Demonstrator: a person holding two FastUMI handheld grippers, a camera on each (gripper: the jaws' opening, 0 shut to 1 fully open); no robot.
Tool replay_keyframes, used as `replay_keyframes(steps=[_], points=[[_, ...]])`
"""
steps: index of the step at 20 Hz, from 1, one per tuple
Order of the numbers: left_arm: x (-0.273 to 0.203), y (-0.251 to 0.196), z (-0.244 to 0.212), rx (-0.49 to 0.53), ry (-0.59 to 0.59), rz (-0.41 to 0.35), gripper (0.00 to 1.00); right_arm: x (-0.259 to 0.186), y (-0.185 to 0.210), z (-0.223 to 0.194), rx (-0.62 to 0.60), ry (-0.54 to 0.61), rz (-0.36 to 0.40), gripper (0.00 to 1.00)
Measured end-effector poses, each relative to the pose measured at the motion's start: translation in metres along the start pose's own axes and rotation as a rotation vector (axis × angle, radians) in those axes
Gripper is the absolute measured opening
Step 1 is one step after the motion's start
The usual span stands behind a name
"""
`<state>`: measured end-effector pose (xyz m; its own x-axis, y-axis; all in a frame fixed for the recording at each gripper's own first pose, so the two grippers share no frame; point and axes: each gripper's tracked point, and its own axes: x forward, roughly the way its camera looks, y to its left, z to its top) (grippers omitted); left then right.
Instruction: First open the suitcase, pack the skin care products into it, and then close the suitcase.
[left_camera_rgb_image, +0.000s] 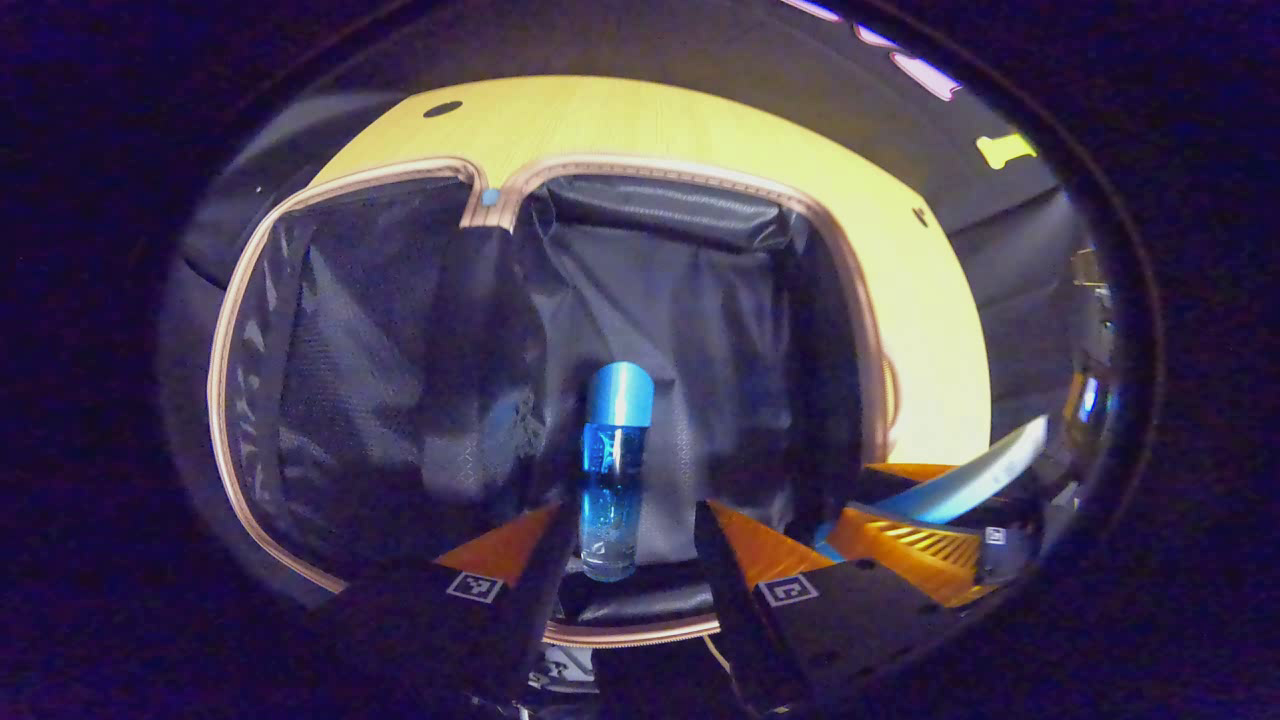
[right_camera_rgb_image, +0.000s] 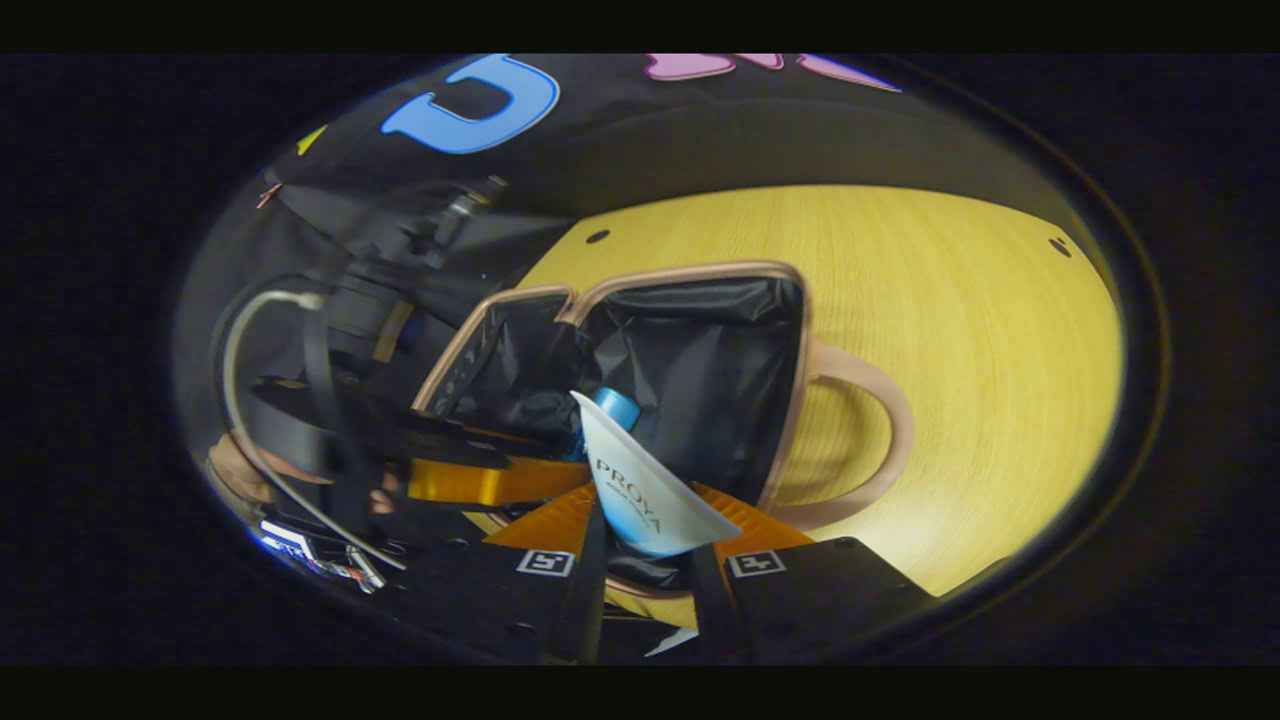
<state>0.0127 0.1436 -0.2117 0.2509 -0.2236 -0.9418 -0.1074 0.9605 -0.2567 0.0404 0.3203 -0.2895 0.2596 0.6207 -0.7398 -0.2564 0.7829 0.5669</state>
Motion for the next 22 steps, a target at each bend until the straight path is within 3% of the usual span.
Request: replay_keyframes(steps=[4, 8, 10, 13, 14, 18, 22], points=[[-0.056, 0.029, 0.011, -0.076, -0.147, -0.099, 0.79, 0.015, -0.005, -0.018, 0.02, 0.156, -0.048, 0.41], [-0.1, 0.109, 0.006, -0.127, -0.223, -0.013, 0.8, 0.029, -0.018, -0.033, 0.097, 0.283, -0.149, 0.41], [-0.114, 0.147, -0.006, -0.201, -0.216, 0.027, 0.8, 0.03, -0.024, -0.043, 0.142, 0.371, -0.212, 0.41], [-0.137, 0.195, -0.019, -0.315, -0.219, 0.064, 0.81, 0.036, -0.03, -0.049, 0.165, 0.402, -0.248, 0.41], [-0.14, 0.212, -0.021, -0.336, -0.225, 0.086, 0.81, 0.037, -0.031, -0.047, 0.179, 0.405, -0.253, 0.35], [-0.138, 0.267, -0.02, -0.385, -0.233, 0.151, 0.81, 0.034, -0.009, -0.036, 0.215, 0.381, -0.194, 0.64], [-0.14, 0.304, 0.004, -0.408, -0.26, 0.183, 0.81, 0.018, 0.005, -0.005, 0.123, 0.24, -0.152, 0.98]])
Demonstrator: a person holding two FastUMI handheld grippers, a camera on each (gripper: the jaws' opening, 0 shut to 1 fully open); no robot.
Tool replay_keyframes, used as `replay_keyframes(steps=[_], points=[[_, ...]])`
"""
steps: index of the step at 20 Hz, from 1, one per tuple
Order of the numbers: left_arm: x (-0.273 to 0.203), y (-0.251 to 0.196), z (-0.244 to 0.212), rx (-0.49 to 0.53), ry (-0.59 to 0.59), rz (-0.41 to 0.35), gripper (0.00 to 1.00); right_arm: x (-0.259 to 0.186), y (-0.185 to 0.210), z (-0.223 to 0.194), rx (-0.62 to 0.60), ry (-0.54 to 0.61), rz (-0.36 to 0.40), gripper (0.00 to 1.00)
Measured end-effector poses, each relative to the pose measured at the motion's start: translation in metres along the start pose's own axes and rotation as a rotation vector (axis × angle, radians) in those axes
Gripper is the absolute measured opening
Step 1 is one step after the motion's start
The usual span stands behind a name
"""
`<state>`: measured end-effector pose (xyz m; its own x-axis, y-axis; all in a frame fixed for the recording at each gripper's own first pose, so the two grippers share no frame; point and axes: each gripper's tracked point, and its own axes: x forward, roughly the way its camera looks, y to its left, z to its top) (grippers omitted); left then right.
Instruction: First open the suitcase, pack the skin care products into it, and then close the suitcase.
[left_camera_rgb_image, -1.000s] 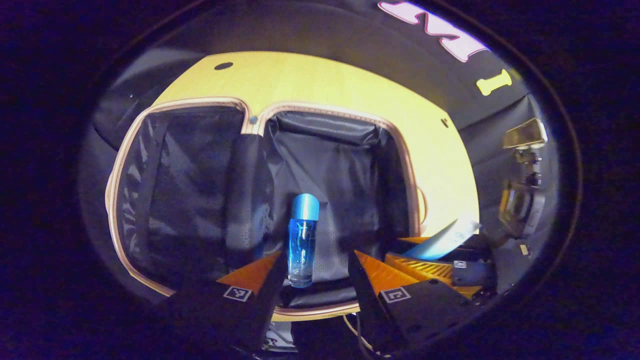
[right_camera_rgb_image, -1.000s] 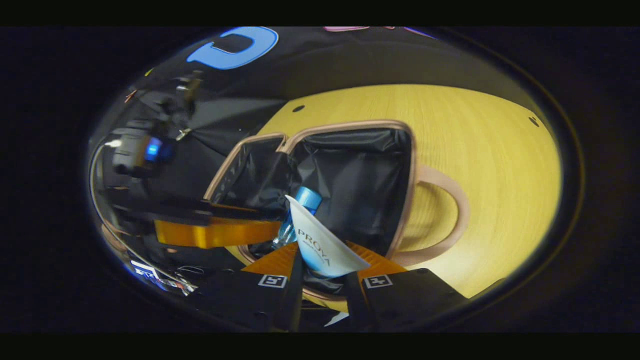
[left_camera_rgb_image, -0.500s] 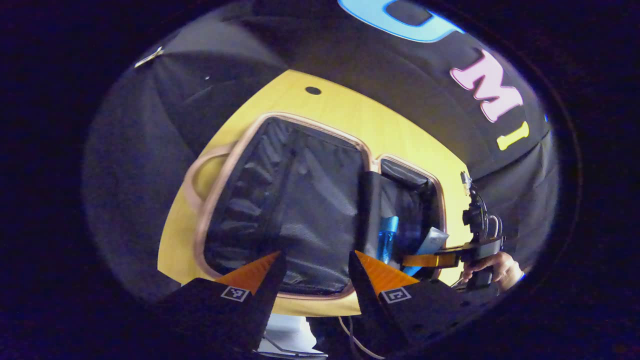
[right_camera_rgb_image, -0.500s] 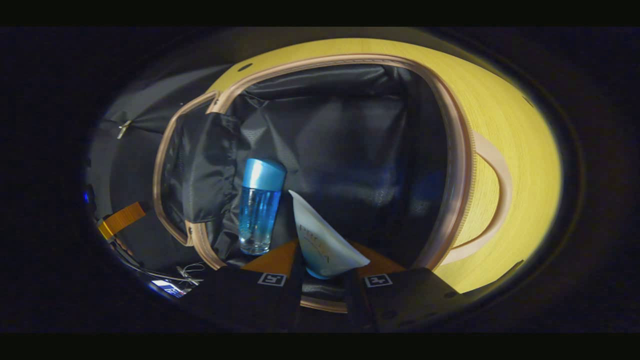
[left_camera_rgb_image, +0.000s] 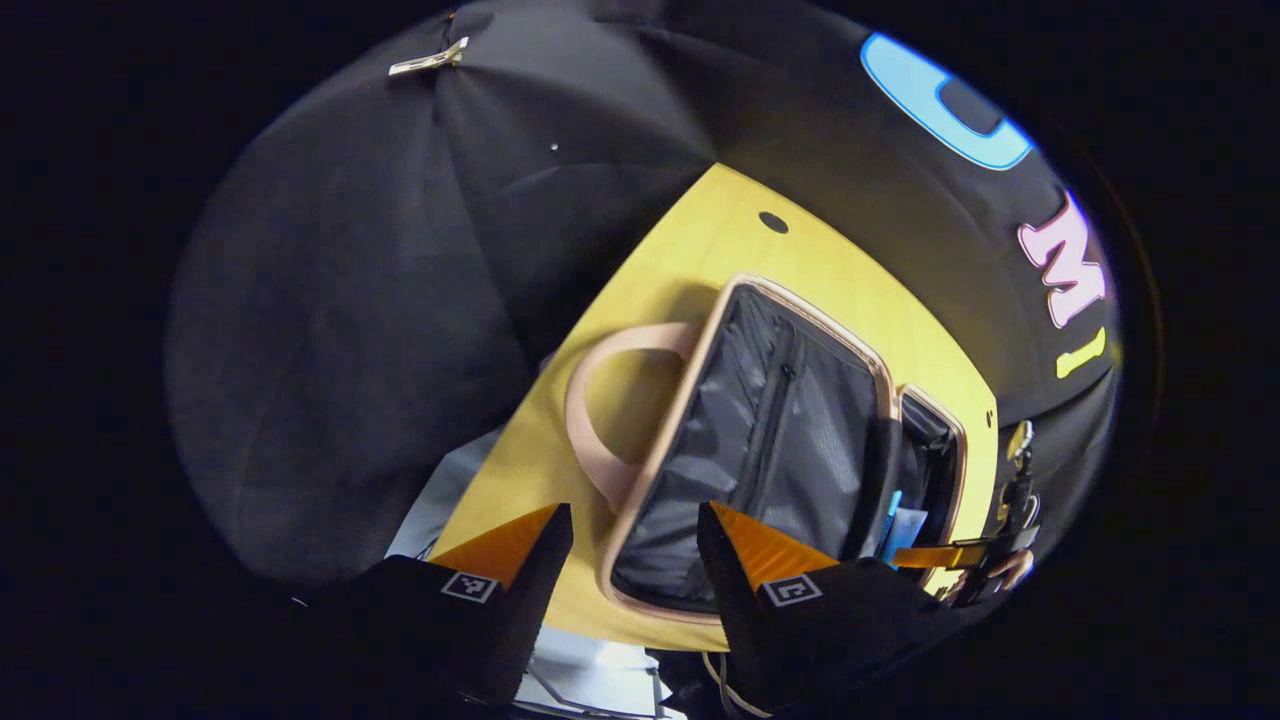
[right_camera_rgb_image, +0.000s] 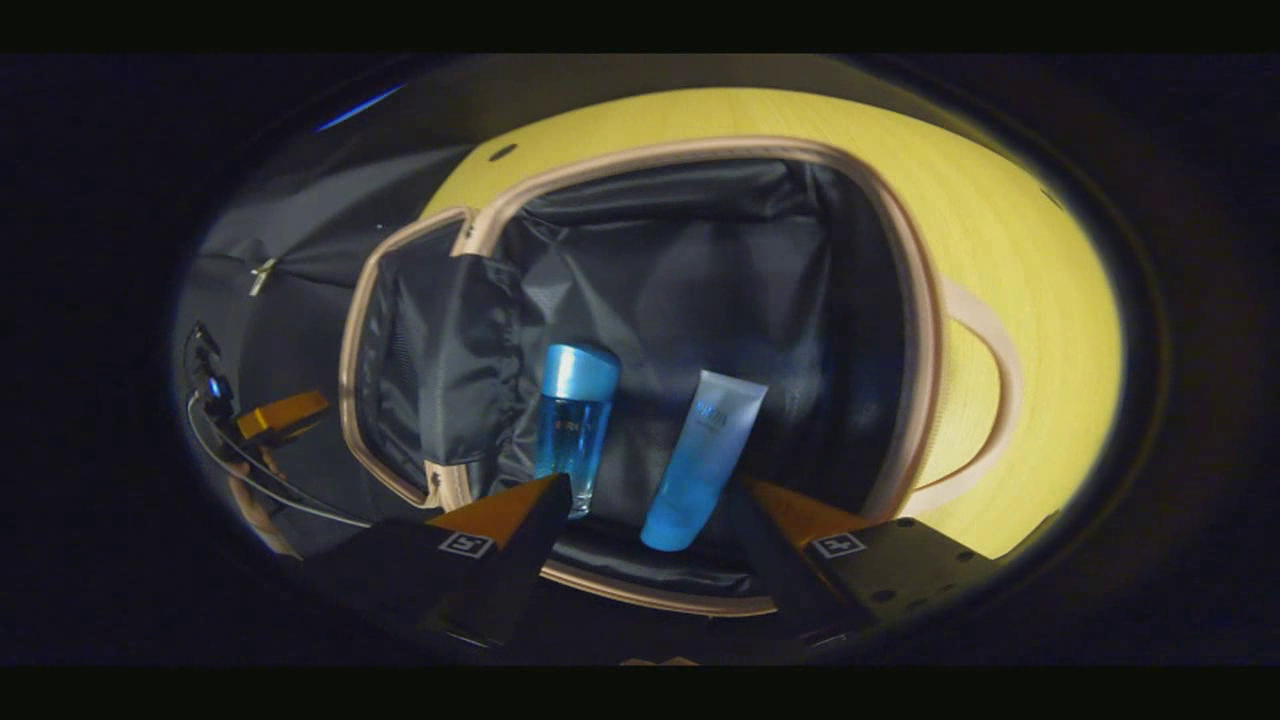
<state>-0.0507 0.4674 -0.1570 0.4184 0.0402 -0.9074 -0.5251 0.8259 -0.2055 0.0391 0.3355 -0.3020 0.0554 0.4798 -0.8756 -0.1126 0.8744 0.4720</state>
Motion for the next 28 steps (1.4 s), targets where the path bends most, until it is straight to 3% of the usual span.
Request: replay_keyframes(steps=[5, 9, 13, 15, 17, 19, 21, 28], points=[[0.028, 0.029, 0.044, -0.031, -0.001, 0.072, 0.81, -0.057, 0.009, 0.032, -0.106, -0.222, 0.067, 0.98], [0.073, 0.054, 0.049, -0.003, 0.108, 0.148, 0.81, -0.087, -0.012, 0.038, -0.108, -0.308, 0.018, 0.98], [0.106, 0.062, 0.04, 0.007, 0.16, 0.171, 0.81, -0.104, -0.039, 0.034, -0.088, -0.339, -0.038, 0.98], [0.106, 0.059, 0.047, 0.089, 0.145, 0.197, 0.76, -0.105, -0.051, 0.029, -0.082, -0.338, -0.076, 0.98], [0.105, 0.05, 0.049, 0.236, 0.151, 0.218, 0.53, -0.109, -0.058, 0.027, -0.074, -0.338, -0.072, 0.98], [0.103, 0.048, 0.044, 0.308, 0.166, 0.269, 0.16, -0.115, -0.067, 0.029, -0.06, -0.345, -0.056, 0.98], [0.103, 0.048, 0.048, 0.292, 0.157, 0.268, 0.13, -0.116, -0.064, 0.028, -0.059, -0.343, -0.047, 0.98], [0.055, 0.02, 0.066, 0.236, 0.054, 0.144, 0.09, -0.117, -0.053, 0.029, -0.089, -0.352, -0.004, 0.98]])
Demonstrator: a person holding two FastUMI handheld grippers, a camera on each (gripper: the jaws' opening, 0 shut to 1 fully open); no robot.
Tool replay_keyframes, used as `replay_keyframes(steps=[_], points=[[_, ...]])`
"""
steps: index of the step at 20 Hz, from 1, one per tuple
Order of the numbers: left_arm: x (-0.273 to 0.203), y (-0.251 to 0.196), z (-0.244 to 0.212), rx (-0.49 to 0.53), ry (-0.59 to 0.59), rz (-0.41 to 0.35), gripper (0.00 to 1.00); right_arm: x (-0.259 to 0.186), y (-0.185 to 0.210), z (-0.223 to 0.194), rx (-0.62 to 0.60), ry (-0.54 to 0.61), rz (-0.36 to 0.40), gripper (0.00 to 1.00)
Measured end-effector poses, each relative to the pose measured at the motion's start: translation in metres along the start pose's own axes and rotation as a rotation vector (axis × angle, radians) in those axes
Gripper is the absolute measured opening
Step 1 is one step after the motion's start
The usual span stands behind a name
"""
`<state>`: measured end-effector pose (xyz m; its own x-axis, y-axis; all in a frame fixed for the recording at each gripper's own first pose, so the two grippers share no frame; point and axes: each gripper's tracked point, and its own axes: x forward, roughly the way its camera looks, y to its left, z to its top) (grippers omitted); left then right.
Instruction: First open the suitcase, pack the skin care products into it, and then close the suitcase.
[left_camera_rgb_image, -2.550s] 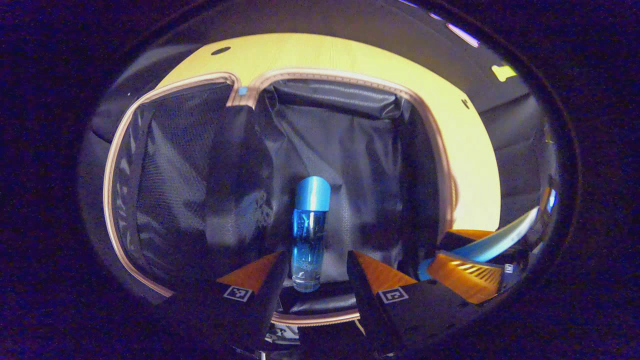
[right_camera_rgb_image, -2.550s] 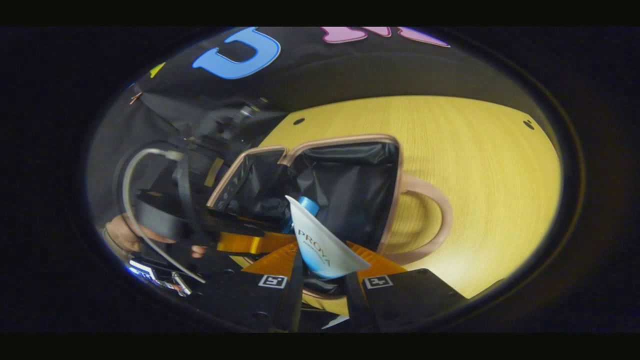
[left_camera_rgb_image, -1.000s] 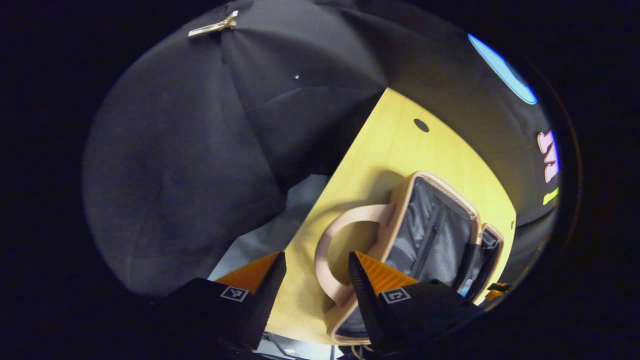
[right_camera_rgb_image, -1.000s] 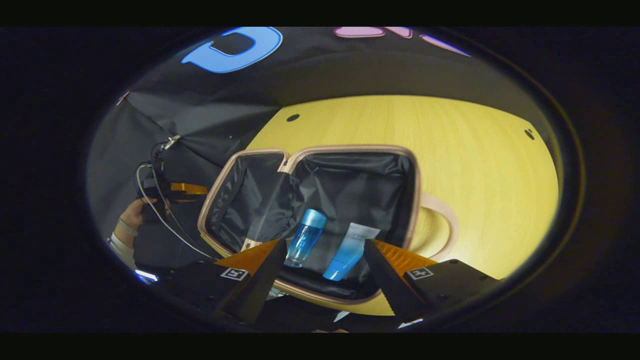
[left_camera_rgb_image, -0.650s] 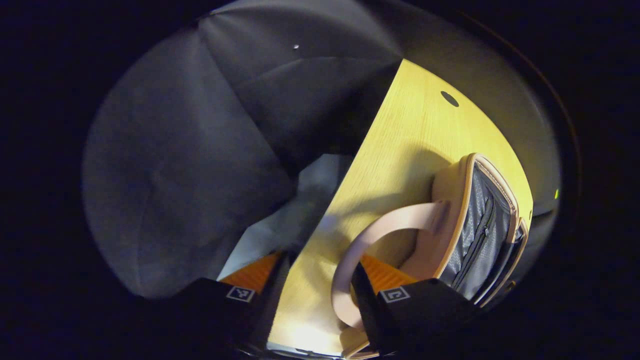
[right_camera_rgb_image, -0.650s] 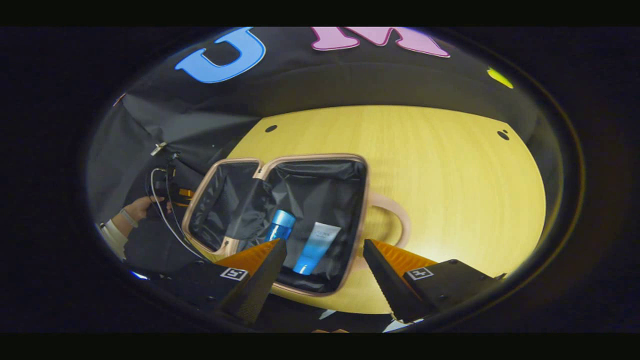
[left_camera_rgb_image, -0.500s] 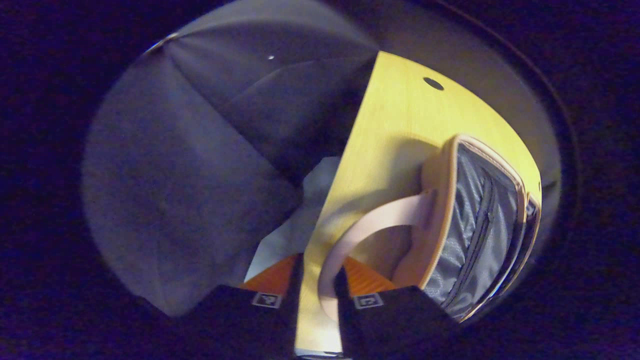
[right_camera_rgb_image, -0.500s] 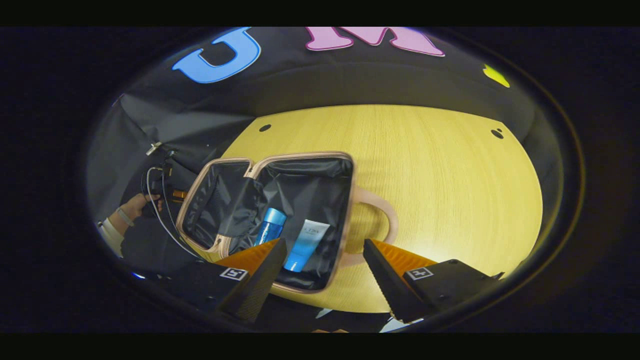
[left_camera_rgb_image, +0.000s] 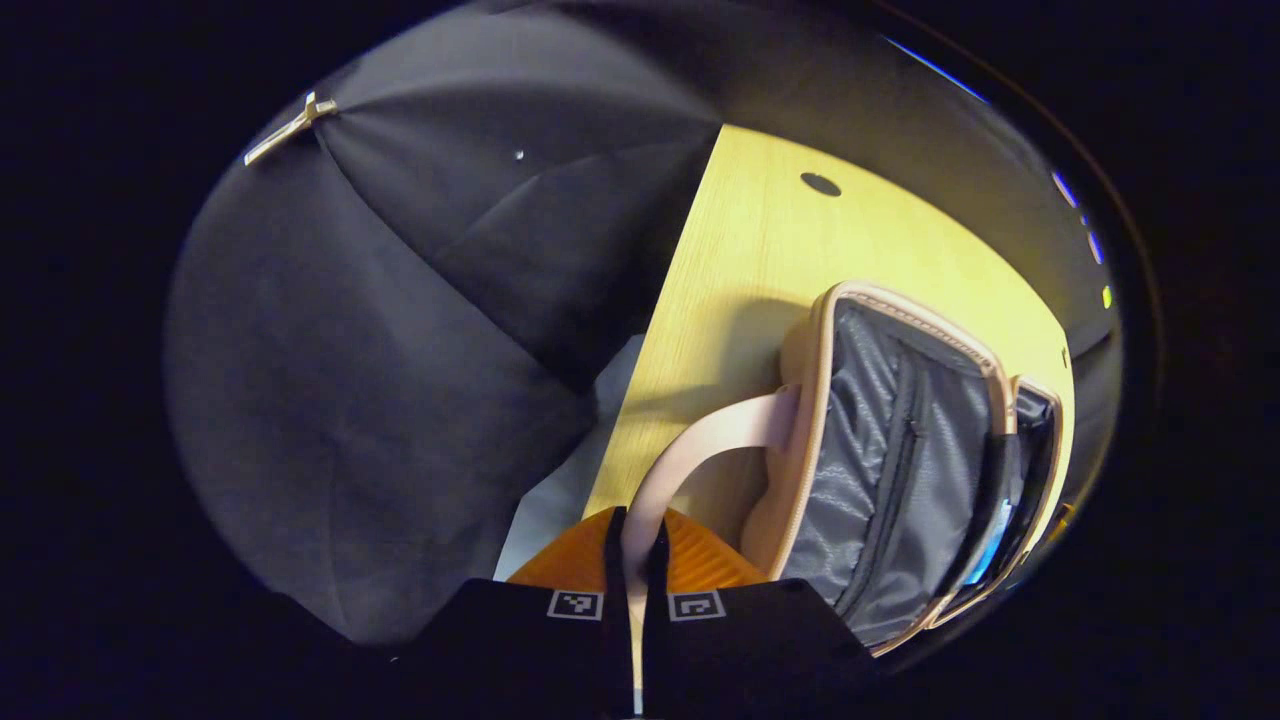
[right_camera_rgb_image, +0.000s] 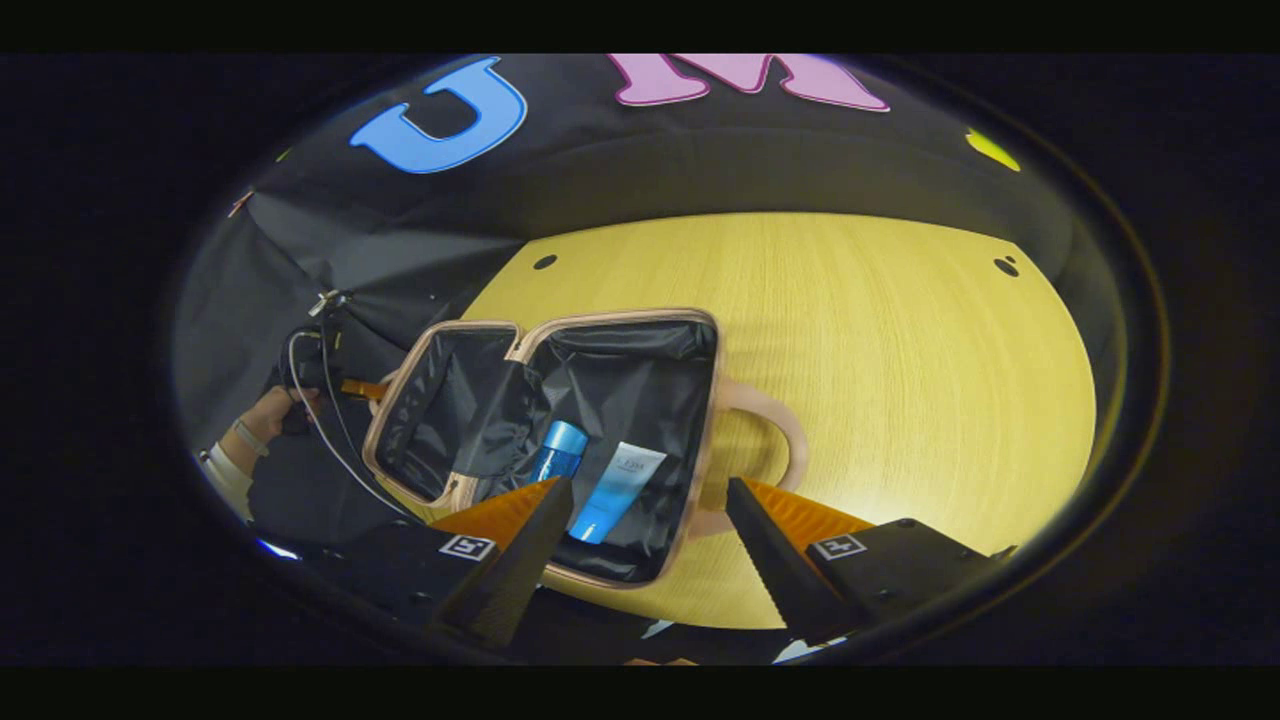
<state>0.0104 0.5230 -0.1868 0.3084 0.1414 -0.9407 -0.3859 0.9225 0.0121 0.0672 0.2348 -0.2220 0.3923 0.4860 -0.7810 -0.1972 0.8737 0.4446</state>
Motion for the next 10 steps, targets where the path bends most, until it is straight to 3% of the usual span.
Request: replay_keyframes(steps=[4, 5, 6, 10], points=[[-0.07, -0.028, 0.026, 0.032, -0.129, -0.07, 0.08, -0.012, -0.007, 0.009, -0.023, -0.054, 0.02, 0.98], [-0.095, -0.04, 0.035, 0.056, -0.191, -0.088, 0.07, -0.016, -0.011, 0.011, -0.044, -0.072, 0.02, 0.93], [-0.119, -0.057, 0.044, 0.074, -0.245, -0.118, 0.08, -0.019, -0.015, 0.011, -0.067, -0.084, 0.02, 0.98], [-0.212, -0.133, 0.059, 0.14, -0.377, -0.22, 0.07, -0.039, -0.026, 0.014, -0.114, -0.114, 0.049, 0.98]])
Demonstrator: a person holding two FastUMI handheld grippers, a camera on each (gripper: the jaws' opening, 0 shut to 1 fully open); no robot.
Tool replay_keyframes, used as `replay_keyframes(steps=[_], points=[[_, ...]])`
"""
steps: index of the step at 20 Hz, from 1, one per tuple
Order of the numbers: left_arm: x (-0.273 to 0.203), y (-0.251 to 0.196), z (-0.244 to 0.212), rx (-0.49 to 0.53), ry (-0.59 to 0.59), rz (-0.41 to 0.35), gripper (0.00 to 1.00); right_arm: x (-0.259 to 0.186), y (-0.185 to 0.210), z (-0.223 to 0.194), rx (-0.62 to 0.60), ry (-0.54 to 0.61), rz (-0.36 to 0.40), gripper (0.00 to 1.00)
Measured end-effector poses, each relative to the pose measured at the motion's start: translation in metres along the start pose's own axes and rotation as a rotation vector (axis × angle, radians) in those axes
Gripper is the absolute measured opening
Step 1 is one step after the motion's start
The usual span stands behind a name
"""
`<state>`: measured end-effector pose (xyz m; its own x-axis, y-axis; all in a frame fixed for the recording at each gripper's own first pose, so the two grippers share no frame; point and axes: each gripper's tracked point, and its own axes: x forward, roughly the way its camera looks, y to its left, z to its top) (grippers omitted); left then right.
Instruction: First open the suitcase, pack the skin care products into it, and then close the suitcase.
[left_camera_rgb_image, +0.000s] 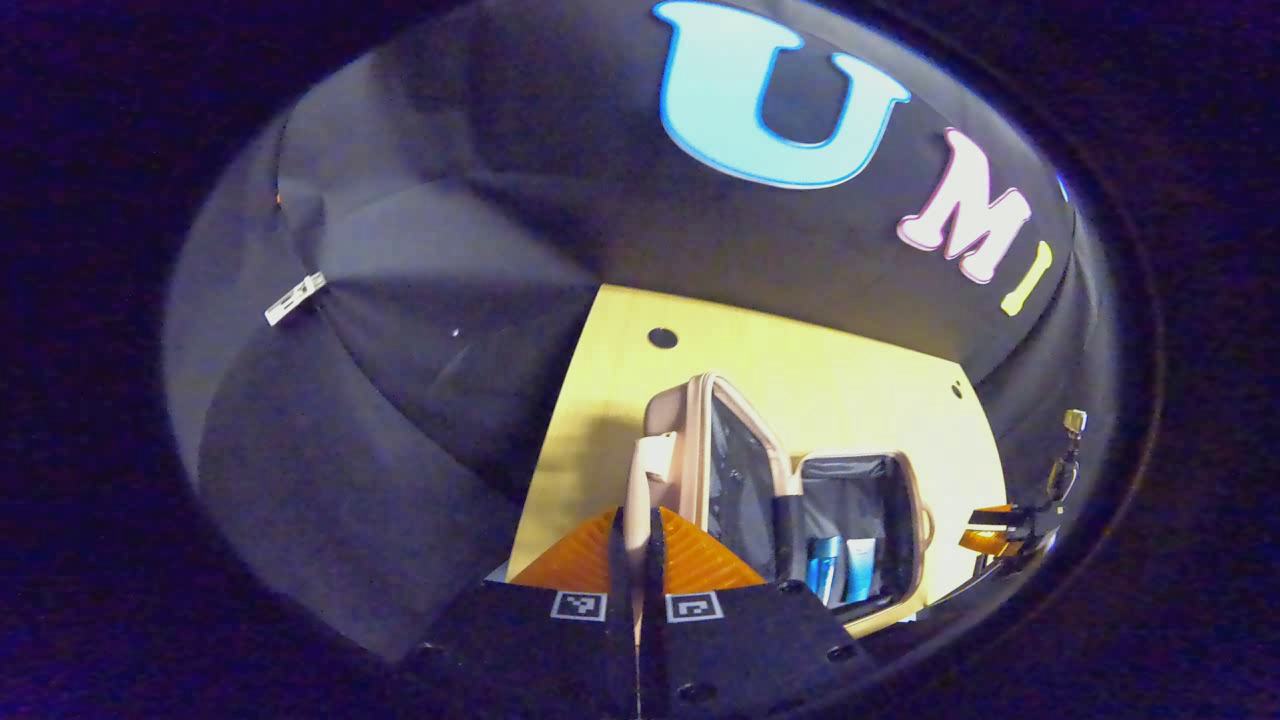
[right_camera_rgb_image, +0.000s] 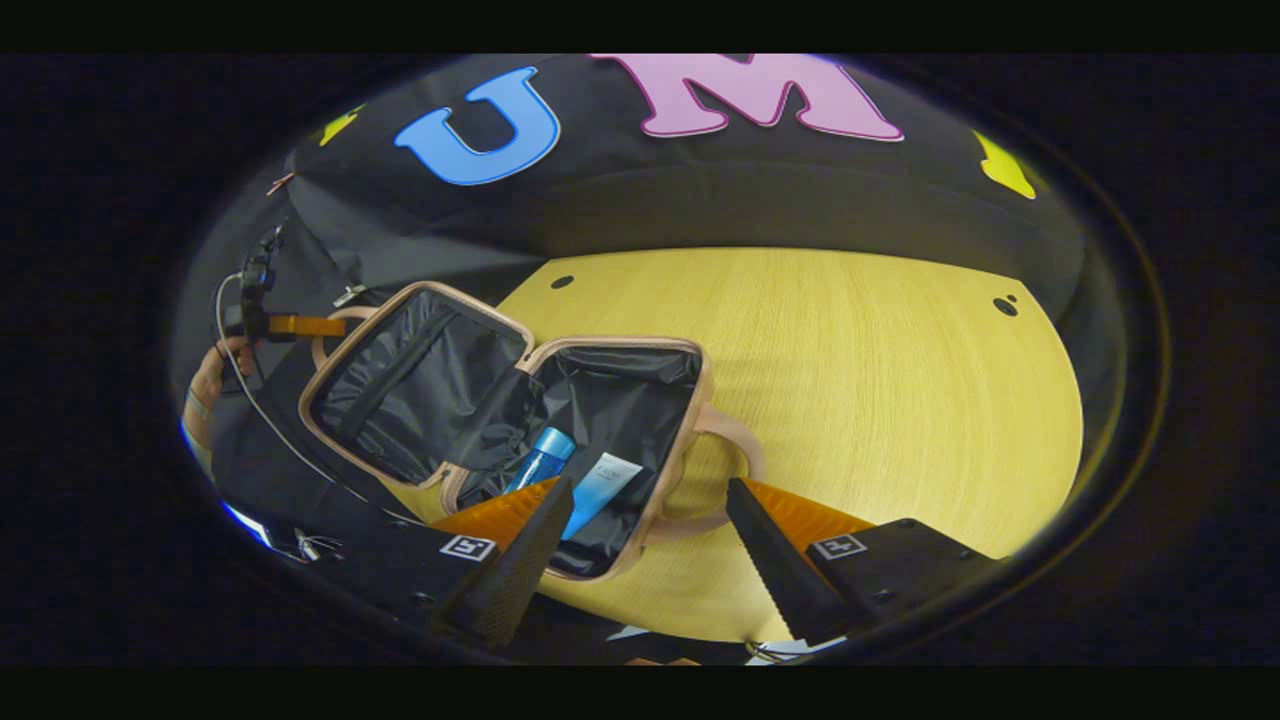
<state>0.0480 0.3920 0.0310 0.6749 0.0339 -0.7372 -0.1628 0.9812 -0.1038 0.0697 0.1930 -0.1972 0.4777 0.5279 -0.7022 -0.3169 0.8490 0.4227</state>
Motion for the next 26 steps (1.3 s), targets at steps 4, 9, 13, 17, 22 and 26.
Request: replay_keyframes(steps=[4, 9, 13, 17, 22, 26], points=[[-0.027, -0.1, 0.023, 0.063, -0.084, -0.132, 0.07, -0.024, -0.015, 0.004, -0.018, -0.044, 0.023, 0.98], [-0.018, -0.234, 0.012, 0.115, -0.099, -0.318, 0.07, -0.059, -0.045, 0.001, -0.036, -0.084, 0.008, 0.98], [0.018, -0.339, -0.027, 0.11, -0.064, -0.426, 0.07, -0.089, -0.075, -0.005, -0.029, -0.125, -0.022, 0.98], [0.093, -0.398, -0.107, 0.044, 0.093, -0.452, 0.07, -0.116, -0.108, -0.013, 0.019, -0.149, -0.065, 0.98], [0.157, -0.436, -0.192, 0.092, 0.248, -0.319, 0.07, -0.147, -0.145, -0.034, 0.04, -0.151, -0.12, 0.98], [0.176, -0.436, -0.213, 0.154, 0.279, -0.2, 0.1, -0.158, -0.164, -0.046, 0.034, -0.139, -0.121, 0.98]])
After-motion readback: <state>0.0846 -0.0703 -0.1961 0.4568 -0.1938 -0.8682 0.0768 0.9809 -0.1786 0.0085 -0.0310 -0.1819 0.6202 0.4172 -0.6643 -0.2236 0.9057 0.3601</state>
